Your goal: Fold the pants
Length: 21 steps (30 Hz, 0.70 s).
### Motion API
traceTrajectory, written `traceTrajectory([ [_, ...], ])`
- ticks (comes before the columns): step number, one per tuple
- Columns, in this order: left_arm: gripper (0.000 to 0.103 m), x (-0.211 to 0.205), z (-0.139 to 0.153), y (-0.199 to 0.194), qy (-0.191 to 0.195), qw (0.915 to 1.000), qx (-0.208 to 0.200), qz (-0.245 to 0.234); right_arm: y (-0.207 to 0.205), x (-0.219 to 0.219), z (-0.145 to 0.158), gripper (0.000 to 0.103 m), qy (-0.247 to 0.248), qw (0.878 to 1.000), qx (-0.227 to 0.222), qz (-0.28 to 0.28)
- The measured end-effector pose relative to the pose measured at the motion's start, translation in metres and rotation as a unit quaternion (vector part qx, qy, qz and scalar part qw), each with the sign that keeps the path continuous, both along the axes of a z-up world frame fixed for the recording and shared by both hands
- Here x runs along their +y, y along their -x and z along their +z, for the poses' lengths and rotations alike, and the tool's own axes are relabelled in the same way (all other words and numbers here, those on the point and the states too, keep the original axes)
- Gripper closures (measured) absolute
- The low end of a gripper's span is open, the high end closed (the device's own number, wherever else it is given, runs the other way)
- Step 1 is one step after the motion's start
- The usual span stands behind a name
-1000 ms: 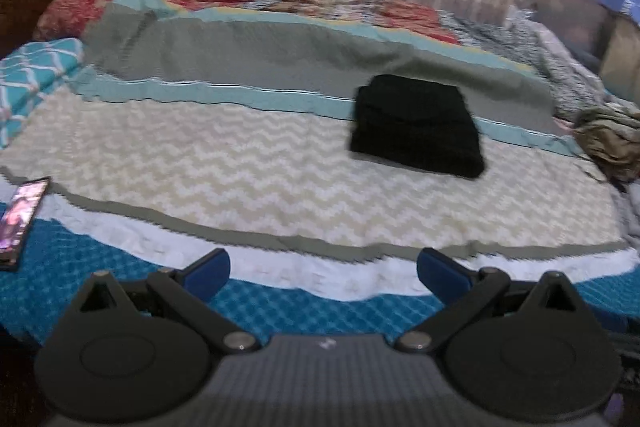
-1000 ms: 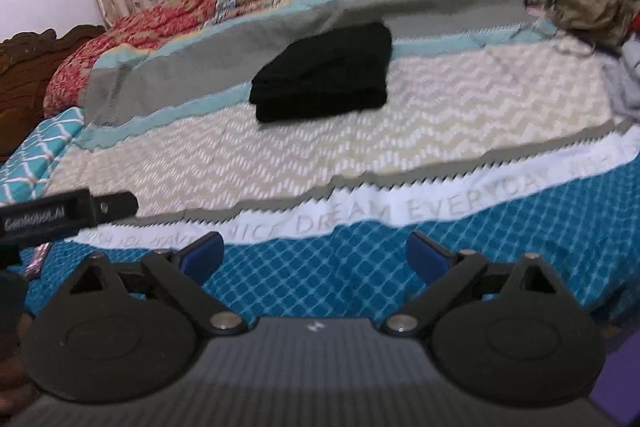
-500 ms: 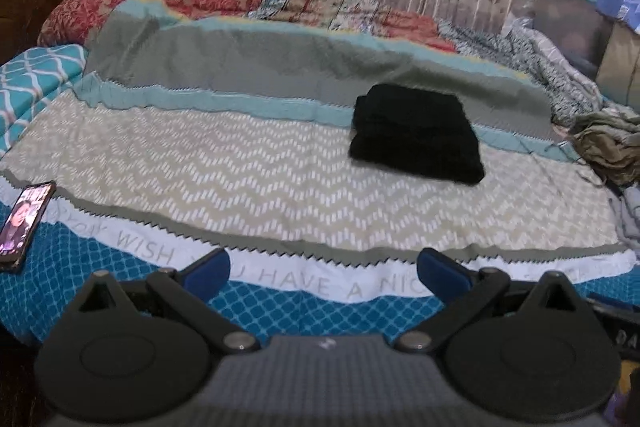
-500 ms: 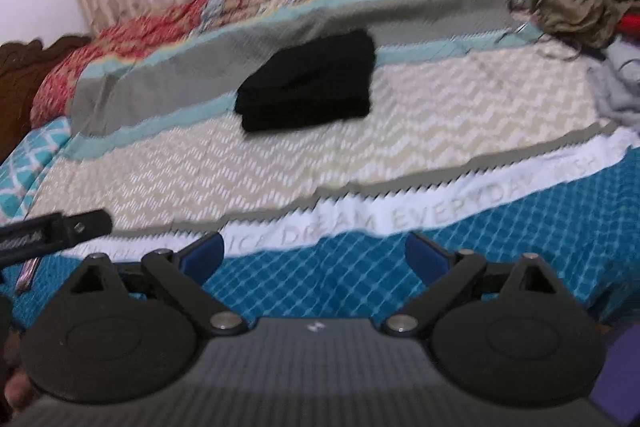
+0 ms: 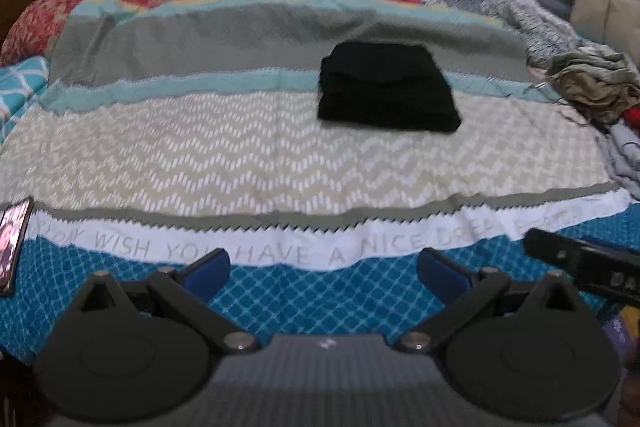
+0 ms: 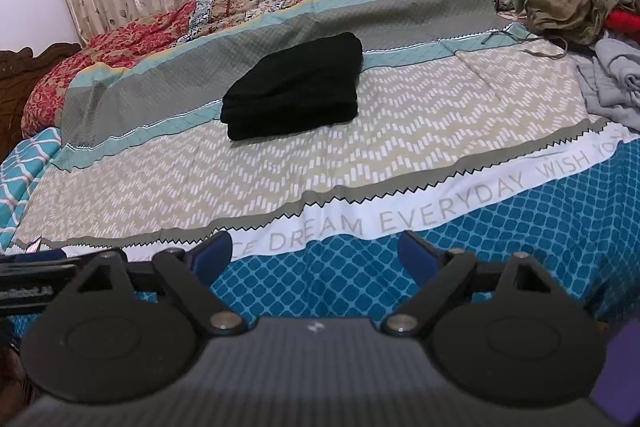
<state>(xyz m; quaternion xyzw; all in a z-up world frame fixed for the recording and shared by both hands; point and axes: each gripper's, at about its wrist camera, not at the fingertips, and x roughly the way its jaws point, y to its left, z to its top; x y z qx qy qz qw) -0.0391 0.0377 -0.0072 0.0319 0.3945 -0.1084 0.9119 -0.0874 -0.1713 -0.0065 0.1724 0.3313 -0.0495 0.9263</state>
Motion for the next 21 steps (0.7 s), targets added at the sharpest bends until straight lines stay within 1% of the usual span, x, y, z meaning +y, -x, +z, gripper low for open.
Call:
traceTrajectory([
  [6, 0.000, 0.010, -0.008, -0.008, -0.003, 0.9991, 0.029, 0.030, -0.001, 0.000, -0.003, 0.018, -0.007, 1.000, 0.004, 0.000],
  [10, 0.000, 0.016, -0.014, -0.015, -0.003, 0.9977, 0.052, 0.044, -0.001, 0.000, -0.003, 0.019, -0.008, 1.000, 0.005, 0.004],
  [15, 0.000, 0.018, -0.014, -0.026, -0.002, 0.9966, 0.060, 0.057, -0.004, -0.001, -0.004, 0.019, -0.006, 1.000, 0.007, 0.007],
  [18, 0.000, 0.017, -0.015, -0.038, -0.008, 0.9959, 0.064, 0.063, -0.010, -0.005, -0.003, 0.019, -0.001, 1.000, 0.002, 0.004],
  [21, 0.000, 0.013, -0.015, -0.053, -0.015, 0.9958, 0.059, 0.068, -0.019, -0.013, 0.000, 0.019, 0.006, 1.000, -0.007, 0.001],
])
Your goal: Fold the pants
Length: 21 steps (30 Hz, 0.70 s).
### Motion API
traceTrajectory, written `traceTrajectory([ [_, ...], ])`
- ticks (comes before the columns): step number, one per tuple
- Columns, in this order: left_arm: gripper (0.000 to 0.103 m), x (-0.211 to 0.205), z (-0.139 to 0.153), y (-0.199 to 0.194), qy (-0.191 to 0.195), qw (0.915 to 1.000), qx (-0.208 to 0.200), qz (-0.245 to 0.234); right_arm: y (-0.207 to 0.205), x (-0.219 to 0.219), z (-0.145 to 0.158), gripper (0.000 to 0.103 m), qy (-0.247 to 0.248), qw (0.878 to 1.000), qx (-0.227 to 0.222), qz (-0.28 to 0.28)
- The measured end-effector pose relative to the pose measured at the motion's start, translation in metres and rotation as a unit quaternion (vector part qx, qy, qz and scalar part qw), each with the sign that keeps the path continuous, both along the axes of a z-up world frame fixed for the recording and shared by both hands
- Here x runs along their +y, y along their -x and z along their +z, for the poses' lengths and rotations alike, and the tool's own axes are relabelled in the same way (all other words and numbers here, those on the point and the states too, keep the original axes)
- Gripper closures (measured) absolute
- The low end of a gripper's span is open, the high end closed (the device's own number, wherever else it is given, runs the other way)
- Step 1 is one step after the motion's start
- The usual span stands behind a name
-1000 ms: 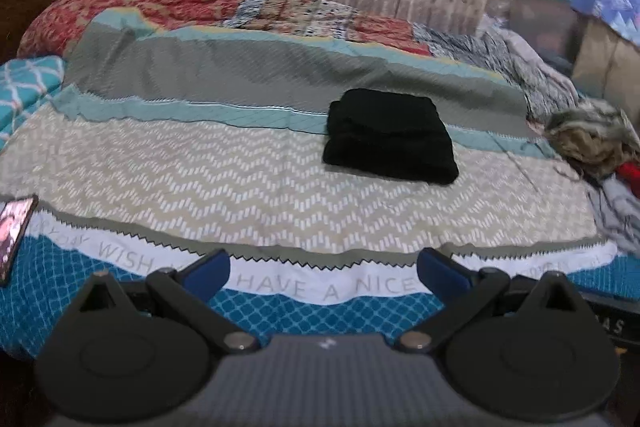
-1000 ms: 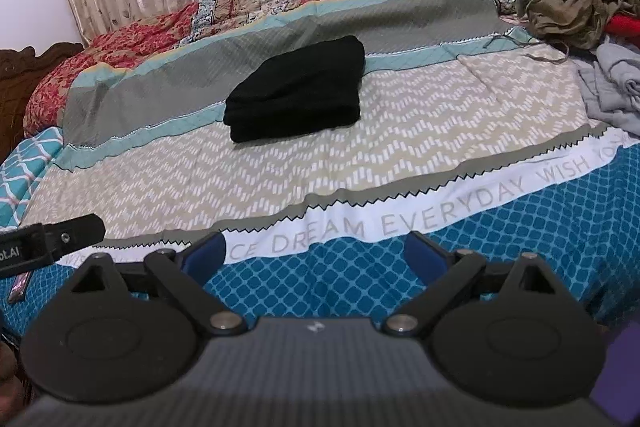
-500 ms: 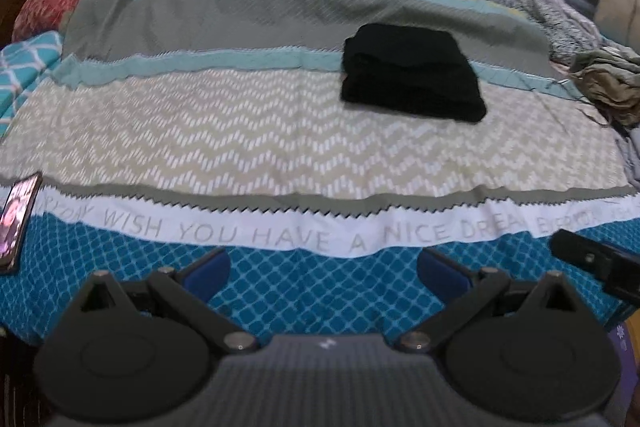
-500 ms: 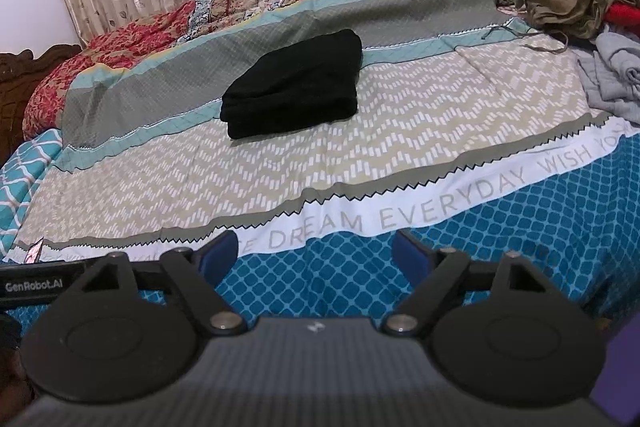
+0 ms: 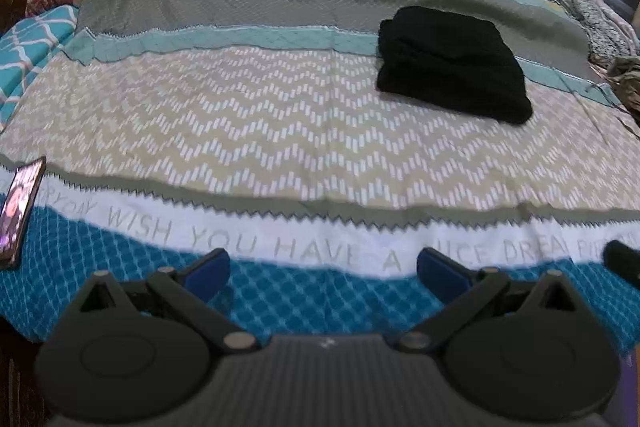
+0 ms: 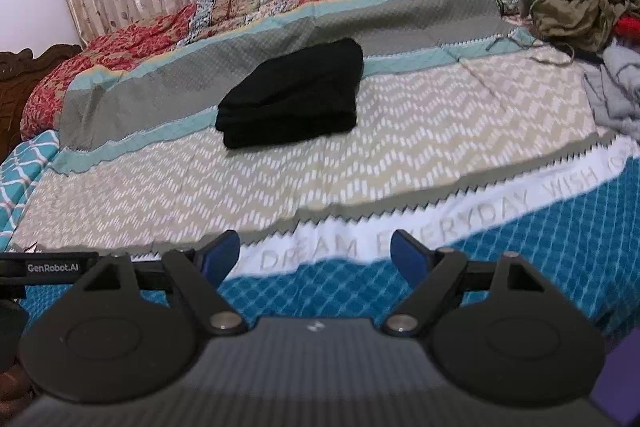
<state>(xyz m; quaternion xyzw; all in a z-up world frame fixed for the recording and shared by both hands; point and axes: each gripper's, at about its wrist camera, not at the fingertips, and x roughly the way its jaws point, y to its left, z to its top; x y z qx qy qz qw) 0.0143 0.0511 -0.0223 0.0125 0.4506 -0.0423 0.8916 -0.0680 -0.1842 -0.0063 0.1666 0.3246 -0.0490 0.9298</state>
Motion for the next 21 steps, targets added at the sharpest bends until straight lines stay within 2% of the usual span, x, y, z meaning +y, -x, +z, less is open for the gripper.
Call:
traceTrajectory([
  [3, 0.000, -0.009, 0.004, -0.019, -0.005, 0.9998, -0.019, -0.004, -0.014, -0.012, 0.002, 0.018, 0.011, 1.000, -0.010, -0.009],
  [6, 0.000, -0.022, 0.004, -0.039, -0.020, 0.9972, -0.072, -0.010, -0.035, -0.028, -0.003, 0.015, 0.044, 0.999, -0.024, -0.016],
  [8, 0.000, -0.031, -0.003, -0.056, -0.026, 0.9944, -0.102, -0.009, -0.056, -0.040, -0.013, 0.015, 0.077, 0.997, -0.017, -0.027],
  [11, 0.000, -0.048, -0.022, -0.085, -0.026, 0.9915, -0.124, -0.028, -0.085, -0.057, -0.030, 0.015, 0.102, 0.994, 0.000, -0.037],
  [13, 0.000, -0.061, -0.038, -0.105, -0.036, 0.9910, -0.122, -0.042, -0.102, -0.065, -0.040, 0.015, 0.112, 0.993, 0.011, -0.038],
  [16, 0.000, -0.073, -0.063, -0.128, -0.031, 0.9934, -0.097, -0.053, -0.123, -0.071, -0.051, 0.015, 0.111, 0.993, 0.019, -0.028],
  [19, 0.000, -0.082, -0.083, -0.143, -0.036, 0.9961, -0.069, -0.040, -0.142, -0.075, -0.061, 0.015, 0.112, 0.993, 0.031, -0.022],
  [21, 0.000, -0.083, -0.088, -0.142, -0.026, 0.9957, -0.085, -0.027, -0.153, -0.077, -0.066, 0.015, 0.118, 0.992, 0.036, -0.019],
])
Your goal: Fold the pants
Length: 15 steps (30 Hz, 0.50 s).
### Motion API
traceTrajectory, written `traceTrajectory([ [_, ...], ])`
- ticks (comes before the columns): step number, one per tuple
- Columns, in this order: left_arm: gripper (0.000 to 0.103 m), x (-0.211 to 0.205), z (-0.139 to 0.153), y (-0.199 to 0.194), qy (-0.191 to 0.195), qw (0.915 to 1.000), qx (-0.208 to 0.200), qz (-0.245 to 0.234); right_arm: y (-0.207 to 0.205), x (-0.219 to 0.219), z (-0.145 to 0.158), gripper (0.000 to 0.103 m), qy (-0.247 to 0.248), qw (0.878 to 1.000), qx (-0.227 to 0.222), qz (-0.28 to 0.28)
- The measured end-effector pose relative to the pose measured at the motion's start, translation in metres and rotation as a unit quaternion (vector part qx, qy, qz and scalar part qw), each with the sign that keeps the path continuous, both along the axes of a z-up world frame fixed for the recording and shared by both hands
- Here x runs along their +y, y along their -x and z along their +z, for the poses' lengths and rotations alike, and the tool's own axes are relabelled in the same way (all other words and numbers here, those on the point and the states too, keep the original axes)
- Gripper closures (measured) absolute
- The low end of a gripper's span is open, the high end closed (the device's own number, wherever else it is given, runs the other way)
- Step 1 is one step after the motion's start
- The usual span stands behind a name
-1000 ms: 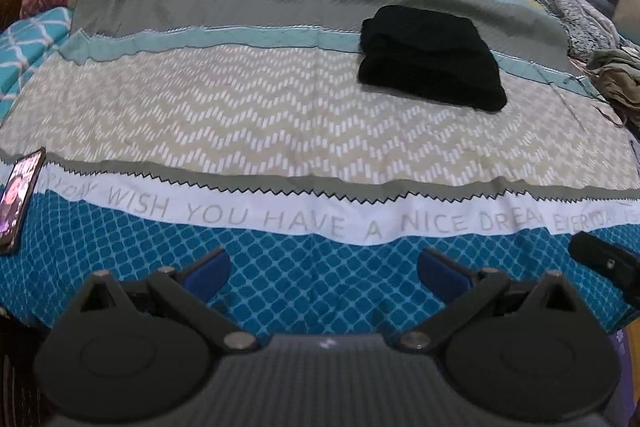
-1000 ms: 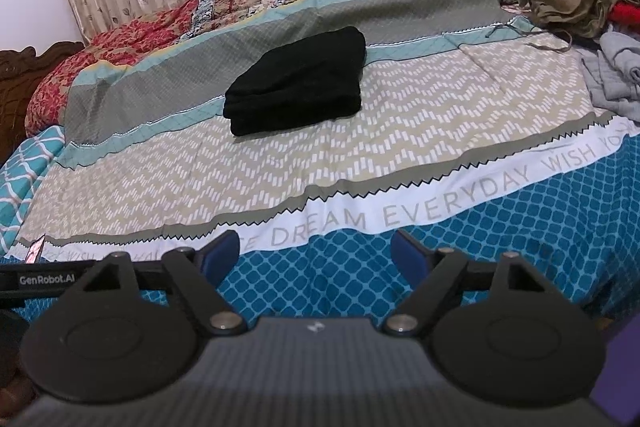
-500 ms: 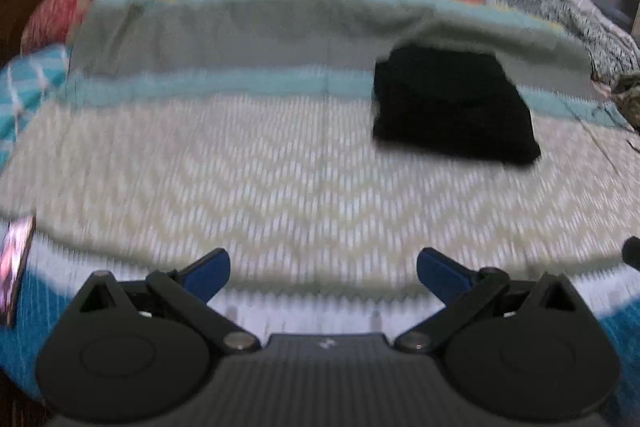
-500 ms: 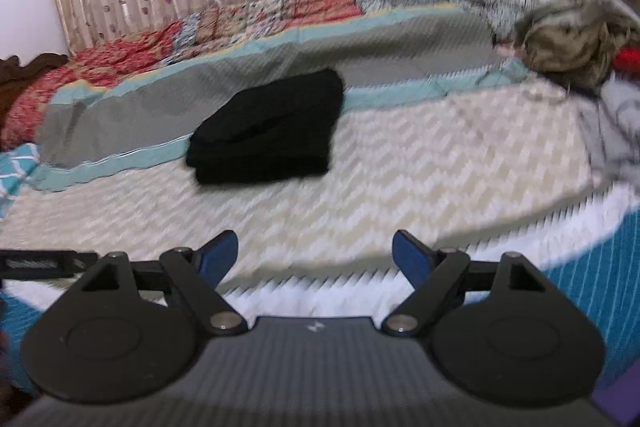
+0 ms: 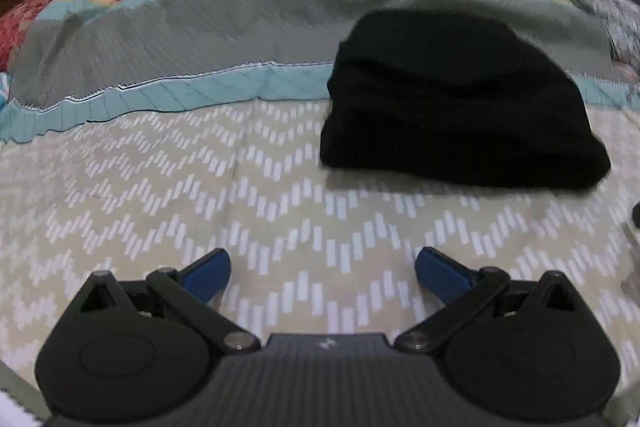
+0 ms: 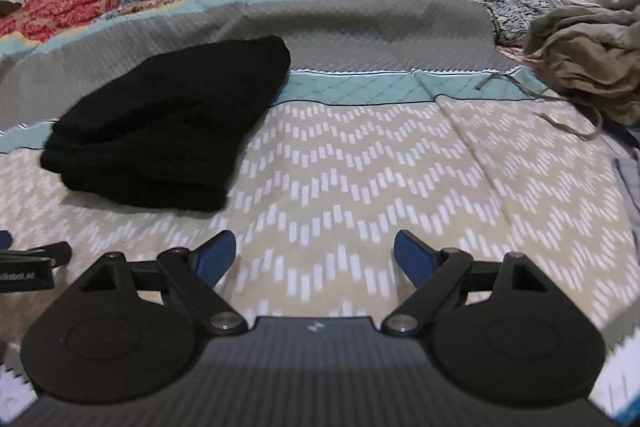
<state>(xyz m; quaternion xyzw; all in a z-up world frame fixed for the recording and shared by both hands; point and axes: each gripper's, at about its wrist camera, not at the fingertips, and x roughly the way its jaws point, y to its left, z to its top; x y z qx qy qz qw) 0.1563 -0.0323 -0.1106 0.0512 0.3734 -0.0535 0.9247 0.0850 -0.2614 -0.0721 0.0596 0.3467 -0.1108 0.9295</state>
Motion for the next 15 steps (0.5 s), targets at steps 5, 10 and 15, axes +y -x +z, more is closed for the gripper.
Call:
traceTrajectory([
  [5, 0.000, 0.008, -0.005, 0.009, 0.017, 0.9995, -0.027, -0.009, -0.009, -0.002, -0.013, 0.000, 0.031, 0.999, 0.008, -0.004],
  [10, 0.000, 0.005, -0.004, 0.009, 0.007, 0.9994, -0.034, -0.010, -0.002, -0.004, -0.016, 0.000, 0.031, 0.999, -0.003, 0.017],
  [15, 0.000, 0.003, -0.002, 0.008, 0.019, 0.9993, -0.031, -0.010, 0.005, -0.010, -0.018, 0.000, 0.008, 1.000, -0.017, 0.018],
])
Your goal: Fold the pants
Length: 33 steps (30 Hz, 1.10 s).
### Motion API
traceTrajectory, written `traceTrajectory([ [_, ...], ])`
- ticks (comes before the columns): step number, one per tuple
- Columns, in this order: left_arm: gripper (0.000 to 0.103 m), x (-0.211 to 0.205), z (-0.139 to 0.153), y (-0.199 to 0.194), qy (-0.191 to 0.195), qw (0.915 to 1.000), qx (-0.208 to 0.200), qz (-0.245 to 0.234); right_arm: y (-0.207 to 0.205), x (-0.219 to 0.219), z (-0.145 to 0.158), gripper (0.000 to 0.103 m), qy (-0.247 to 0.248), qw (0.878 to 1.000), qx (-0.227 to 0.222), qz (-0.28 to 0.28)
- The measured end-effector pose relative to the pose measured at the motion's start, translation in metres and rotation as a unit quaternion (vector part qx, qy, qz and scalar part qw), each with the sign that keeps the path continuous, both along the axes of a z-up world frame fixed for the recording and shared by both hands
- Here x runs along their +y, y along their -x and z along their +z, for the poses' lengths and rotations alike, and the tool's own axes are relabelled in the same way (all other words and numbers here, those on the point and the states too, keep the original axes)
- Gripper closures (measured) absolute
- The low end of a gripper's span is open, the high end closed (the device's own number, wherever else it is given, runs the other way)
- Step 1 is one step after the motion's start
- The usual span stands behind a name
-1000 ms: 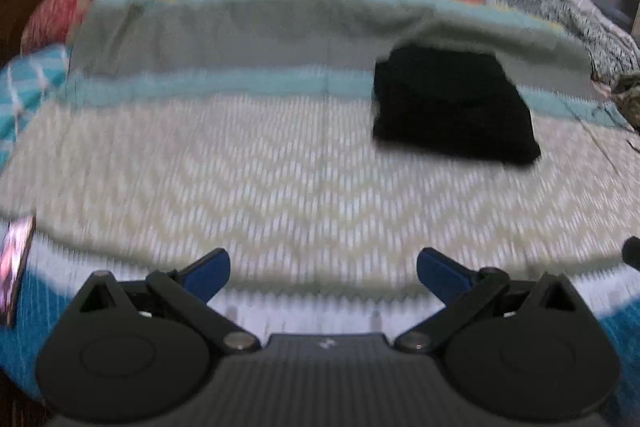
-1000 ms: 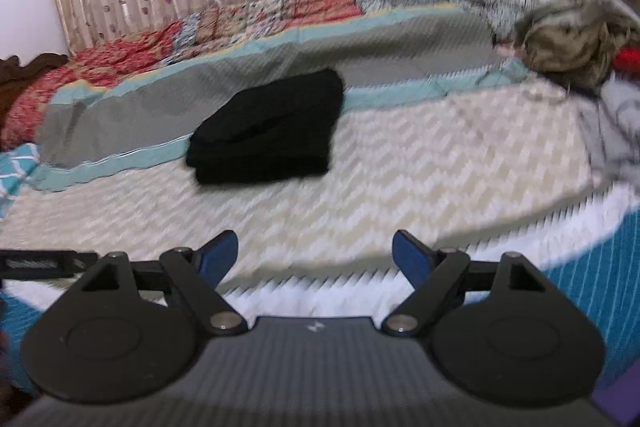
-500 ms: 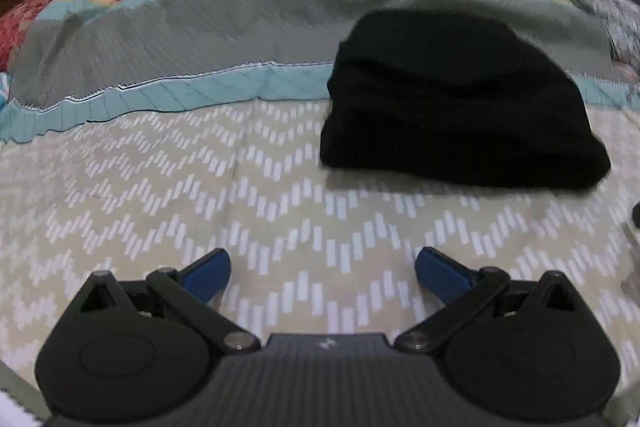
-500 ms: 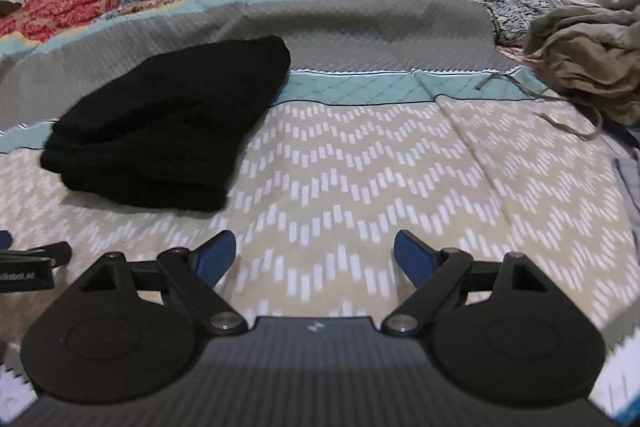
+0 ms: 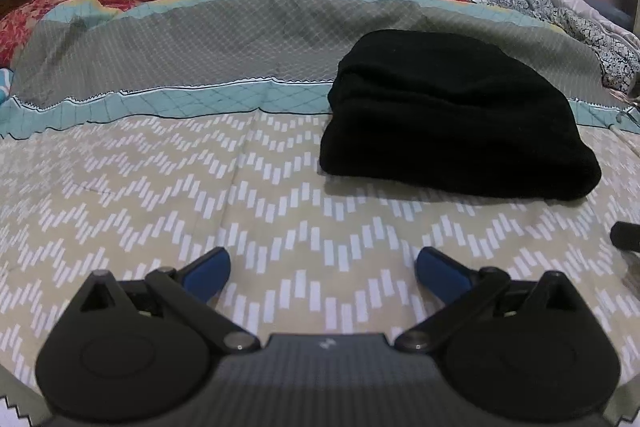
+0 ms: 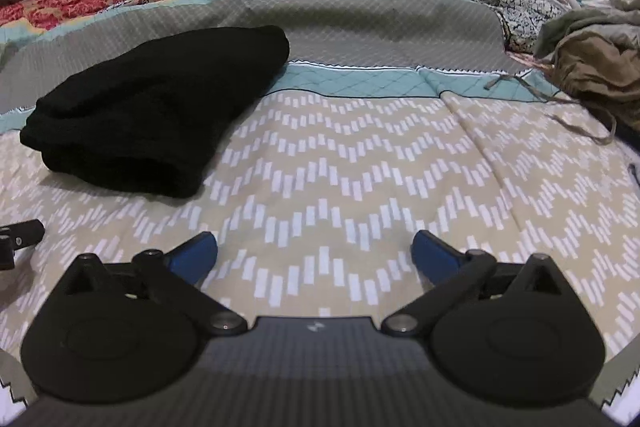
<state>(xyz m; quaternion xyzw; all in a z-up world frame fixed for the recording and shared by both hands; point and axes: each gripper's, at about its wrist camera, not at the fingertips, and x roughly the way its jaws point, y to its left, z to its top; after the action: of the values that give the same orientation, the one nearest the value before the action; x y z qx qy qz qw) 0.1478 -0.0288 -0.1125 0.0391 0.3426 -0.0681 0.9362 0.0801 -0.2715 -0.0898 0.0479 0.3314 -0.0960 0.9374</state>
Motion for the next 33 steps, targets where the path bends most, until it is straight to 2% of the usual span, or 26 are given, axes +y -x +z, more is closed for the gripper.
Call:
traceTrajectory([
  [33, 0.000, 0.006, -0.006, -0.004, 0.003, 1.0000, 0.004, -0.001, -0.004, 0.001, -0.001, 0.000, 0.001, 1.000, -0.001, -0.002],
])
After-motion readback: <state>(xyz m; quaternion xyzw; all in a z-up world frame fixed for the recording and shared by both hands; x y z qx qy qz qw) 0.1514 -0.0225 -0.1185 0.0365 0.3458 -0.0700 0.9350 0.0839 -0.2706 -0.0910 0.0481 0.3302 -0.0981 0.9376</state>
